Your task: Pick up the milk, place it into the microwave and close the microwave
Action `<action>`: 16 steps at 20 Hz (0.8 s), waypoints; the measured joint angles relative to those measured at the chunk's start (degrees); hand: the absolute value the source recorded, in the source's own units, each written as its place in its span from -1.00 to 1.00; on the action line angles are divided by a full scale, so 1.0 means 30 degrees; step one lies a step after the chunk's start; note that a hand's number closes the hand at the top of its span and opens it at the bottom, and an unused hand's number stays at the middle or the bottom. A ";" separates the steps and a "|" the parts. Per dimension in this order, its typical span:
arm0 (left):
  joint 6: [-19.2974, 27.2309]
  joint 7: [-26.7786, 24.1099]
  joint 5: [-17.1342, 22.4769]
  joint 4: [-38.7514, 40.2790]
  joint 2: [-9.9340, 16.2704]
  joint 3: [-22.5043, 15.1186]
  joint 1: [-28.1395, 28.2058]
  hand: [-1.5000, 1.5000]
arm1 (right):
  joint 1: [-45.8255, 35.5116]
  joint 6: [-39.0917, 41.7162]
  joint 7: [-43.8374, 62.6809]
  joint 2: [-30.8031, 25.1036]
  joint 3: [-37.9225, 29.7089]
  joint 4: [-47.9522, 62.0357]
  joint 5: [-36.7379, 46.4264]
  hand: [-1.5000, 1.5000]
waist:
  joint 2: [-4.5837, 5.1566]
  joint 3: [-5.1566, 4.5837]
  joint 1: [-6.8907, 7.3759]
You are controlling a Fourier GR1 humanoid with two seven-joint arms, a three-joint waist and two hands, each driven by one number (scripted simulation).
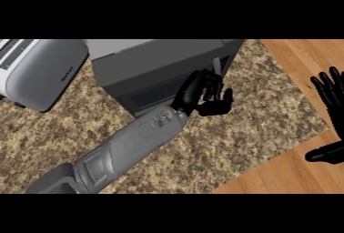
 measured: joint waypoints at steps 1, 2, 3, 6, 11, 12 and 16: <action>0.0049 -0.0002 0.0106 0.0157 0.0030 0.0041 -0.0117 1.00 | -0.0072 0.0148 0.0153 -0.0002 0.0123 -0.0108 -0.0117 -1.00 | 0.0029 0.0003 -0.0060; 0.0115 0.0022 0.0227 0.0281 0.0057 0.0063 -0.0211 1.00 | -0.0174 0.0306 0.0316 -0.0058 0.0238 -0.0228 -0.0212 -1.00 | 0.0044 0.0005 -0.0116; 0.0217 0.0005 0.0321 0.0310 0.0085 0.0045 -0.0237 1.00 | -0.0267 0.0453 0.0503 -0.0124 0.0372 -0.0340 -0.0276 -1.00 | 0.0047 0.0003 -0.0173; 0.0502 -0.0048 0.0616 0.0305 0.0159 -0.0003 -0.0224 1.00 | -0.0562 0.0797 0.0952 -0.0396 0.0768 -0.0791 -0.0281 1.00 | 0.0028 -0.0005 -0.0308; 0.0766 -0.0183 0.1004 0.0398 0.0149 -0.0116 -0.0242 1.00 | -0.1243 0.1757 0.1498 -0.1019 0.1851 -0.2261 0.0045 1.00 | -0.0029 -0.0004 -0.0377; 0.0820 -0.0217 0.1079 0.0409 0.0161 -0.0139 -0.0240 1.00 | -0.1348 0.1911 0.1611 -0.1089 0.2100 -0.2591 0.0098 1.00 | -0.0039 0.0001 -0.0402; 0.1134 -0.0340 0.1406 0.0462 0.0239 -0.0172 -0.0162 1.00 | -0.1689 0.2331 0.2087 -0.1368 0.2861 -0.3856 0.0112 1.00 | -0.0128 0.0005 -0.0595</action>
